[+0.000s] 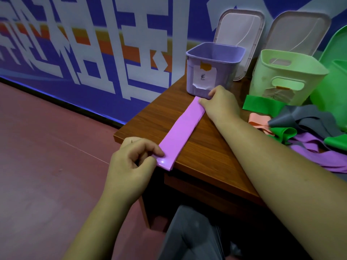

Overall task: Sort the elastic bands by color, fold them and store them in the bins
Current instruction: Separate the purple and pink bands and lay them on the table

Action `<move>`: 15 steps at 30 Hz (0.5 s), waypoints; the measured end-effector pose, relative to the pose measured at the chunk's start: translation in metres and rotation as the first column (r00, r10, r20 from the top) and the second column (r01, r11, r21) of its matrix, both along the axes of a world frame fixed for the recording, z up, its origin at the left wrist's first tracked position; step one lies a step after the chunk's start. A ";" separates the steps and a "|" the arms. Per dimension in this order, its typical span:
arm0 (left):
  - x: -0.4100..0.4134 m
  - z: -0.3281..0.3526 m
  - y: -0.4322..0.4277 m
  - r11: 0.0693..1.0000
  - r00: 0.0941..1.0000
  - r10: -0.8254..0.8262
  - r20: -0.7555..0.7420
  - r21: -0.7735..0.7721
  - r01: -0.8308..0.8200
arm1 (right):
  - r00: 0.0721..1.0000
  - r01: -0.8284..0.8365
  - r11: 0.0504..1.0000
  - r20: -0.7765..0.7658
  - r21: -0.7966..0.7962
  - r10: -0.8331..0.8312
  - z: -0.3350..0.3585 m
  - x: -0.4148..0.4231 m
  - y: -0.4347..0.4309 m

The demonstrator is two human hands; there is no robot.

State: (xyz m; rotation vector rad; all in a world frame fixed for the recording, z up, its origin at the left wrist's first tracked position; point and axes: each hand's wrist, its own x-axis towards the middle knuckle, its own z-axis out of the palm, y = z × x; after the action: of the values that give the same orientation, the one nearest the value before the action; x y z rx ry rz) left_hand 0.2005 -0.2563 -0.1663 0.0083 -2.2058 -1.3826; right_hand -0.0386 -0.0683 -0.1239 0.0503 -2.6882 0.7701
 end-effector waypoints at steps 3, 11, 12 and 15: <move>0.002 0.002 -0.002 1.000 1.000 -0.016 0.015 0.011 0.016 | 0.999 0.032 0.993 -0.010 -0.111 -0.033 0.001 0.000 0.004; 0.004 0.021 0.002 0.995 0.994 0.097 0.058 0.013 -0.098 | 0.994 -0.073 0.990 0.074 -0.120 0.082 0.006 0.017 0.012; 0.003 0.027 0.004 0.992 0.991 0.125 0.047 0.007 -0.126 | 0.990 -0.098 0.989 0.092 -0.107 0.108 0.008 0.020 0.014; 0.002 0.047 0.016 0.988 0.989 0.146 -0.003 -0.059 -0.146 | 0.974 -0.165 0.982 0.140 -0.095 0.177 0.017 0.033 0.022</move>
State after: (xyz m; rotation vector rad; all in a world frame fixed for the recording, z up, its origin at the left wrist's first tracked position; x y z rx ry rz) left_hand 0.2024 -0.2401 -0.1197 0.1469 -2.1987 -1.2377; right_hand -0.0052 -0.0463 -0.1070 0.2152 -2.8151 0.9719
